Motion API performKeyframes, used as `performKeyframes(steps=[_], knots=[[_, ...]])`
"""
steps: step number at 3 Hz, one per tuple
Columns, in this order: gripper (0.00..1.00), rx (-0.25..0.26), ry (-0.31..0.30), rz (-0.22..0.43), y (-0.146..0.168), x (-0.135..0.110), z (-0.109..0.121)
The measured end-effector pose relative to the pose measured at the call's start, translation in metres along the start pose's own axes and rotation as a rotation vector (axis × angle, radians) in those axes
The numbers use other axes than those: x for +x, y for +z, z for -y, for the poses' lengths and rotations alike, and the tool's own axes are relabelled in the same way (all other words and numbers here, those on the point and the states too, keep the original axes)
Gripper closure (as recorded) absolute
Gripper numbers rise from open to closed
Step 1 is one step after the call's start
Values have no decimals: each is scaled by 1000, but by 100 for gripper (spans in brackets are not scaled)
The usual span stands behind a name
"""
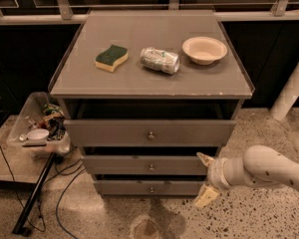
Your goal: Open middle drawer
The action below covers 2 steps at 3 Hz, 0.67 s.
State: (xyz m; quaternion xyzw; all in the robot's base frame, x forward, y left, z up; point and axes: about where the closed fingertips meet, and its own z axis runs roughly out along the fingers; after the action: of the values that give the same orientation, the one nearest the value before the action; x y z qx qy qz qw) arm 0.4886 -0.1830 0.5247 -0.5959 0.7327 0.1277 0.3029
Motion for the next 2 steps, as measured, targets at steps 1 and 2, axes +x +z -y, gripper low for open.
performKeyframes(steps=[1, 2], knots=[[0, 23, -5, 60, 33, 10, 12], [0, 23, -5, 60, 33, 10, 12]])
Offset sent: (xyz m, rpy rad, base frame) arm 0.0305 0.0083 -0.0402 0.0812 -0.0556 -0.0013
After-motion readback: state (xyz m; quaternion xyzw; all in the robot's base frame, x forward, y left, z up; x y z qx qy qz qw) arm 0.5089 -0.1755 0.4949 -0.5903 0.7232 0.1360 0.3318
